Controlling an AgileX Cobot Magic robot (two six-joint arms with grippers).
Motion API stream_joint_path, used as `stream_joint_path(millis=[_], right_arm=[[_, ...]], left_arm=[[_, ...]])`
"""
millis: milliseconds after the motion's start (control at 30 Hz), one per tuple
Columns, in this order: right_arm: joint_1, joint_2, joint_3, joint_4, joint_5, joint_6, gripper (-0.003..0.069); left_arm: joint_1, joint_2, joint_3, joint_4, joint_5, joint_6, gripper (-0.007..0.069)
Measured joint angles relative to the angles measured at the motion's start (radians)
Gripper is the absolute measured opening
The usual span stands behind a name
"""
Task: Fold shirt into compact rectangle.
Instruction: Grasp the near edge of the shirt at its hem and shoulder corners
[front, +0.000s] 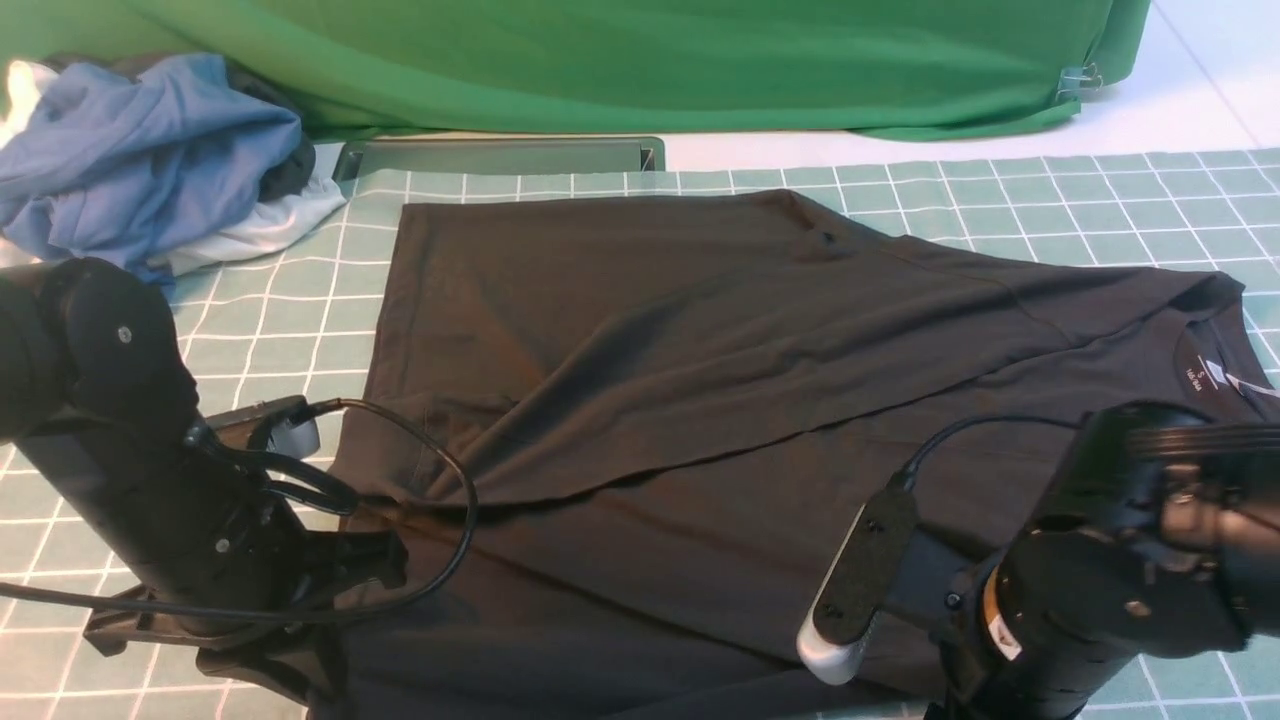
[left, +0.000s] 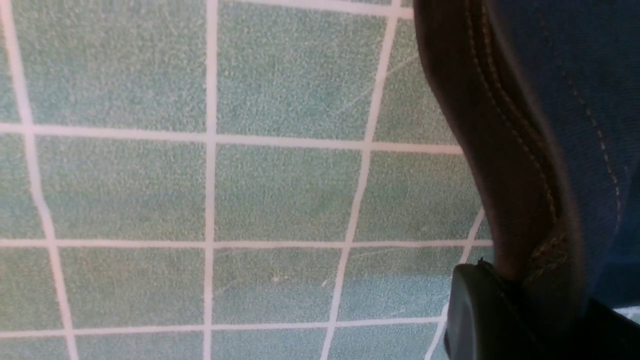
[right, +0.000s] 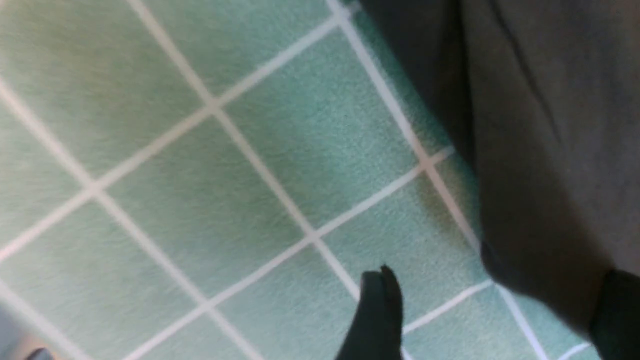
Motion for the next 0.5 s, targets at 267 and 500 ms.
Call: stream_joint_path(millis=[267, 500], right_arm=[[0.0, 0.049, 0.0, -0.092, -0.043, 0.07, 0.0551], [0.0, 0.086, -0.001, -0.097, -0.113, 0.076, 0.0414]], left_arm=[[0.0, 0.0, 0.001, 0.006, -0.026, 0.0, 0.0017], [0.0, 0.0, 0.001, 0.001, -0.029, 0.002, 0.0017]])
